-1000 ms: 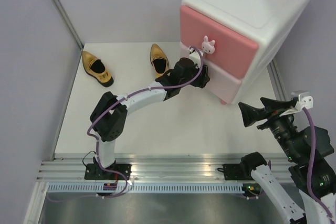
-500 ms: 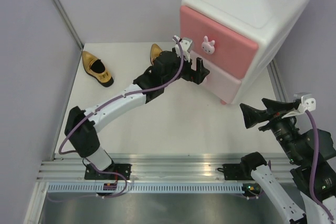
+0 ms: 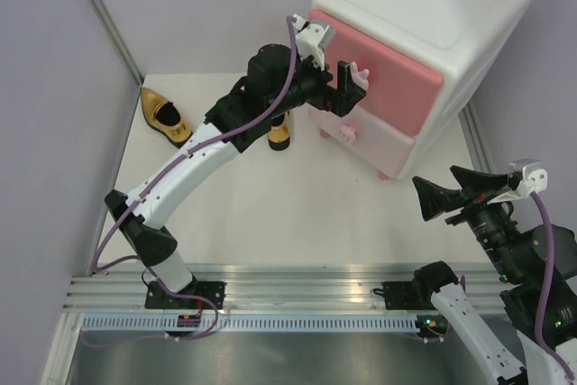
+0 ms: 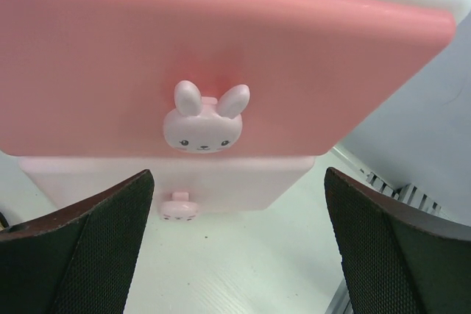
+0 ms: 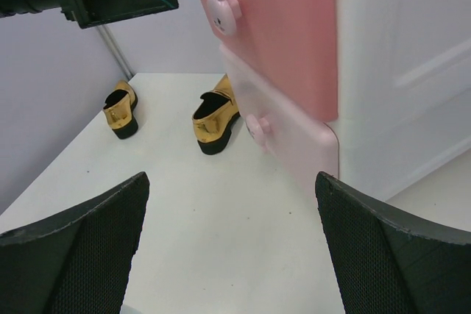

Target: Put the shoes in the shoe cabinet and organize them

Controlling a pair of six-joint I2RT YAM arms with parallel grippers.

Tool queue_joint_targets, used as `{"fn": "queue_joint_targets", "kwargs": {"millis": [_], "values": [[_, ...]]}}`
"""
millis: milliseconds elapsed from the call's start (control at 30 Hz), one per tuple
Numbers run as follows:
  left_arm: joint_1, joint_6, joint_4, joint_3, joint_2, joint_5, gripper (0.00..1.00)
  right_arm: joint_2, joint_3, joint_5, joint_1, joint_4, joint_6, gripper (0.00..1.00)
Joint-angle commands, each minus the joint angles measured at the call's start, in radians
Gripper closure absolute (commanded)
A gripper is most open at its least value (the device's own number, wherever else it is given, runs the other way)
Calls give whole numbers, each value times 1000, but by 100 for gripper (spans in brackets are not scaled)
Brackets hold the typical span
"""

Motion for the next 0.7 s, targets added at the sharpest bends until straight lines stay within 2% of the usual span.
{"fn": "queue_joint_targets", "kwargs": {"millis": [0, 200, 333, 667], "values": [[0, 14, -128, 104, 87, -14, 1, 12, 0, -18, 0, 42, 10, 2], [-3, 29, -168, 232, 184, -83, 2, 8, -6, -18, 0, 38, 17, 2], [-22, 94, -168, 293, 225, -161, 2, 5, -9, -10, 0, 30, 17, 2], [-51, 148, -167, 350, 286, -206, 7, 6, -6, 4, 0, 25, 13, 2]]}}
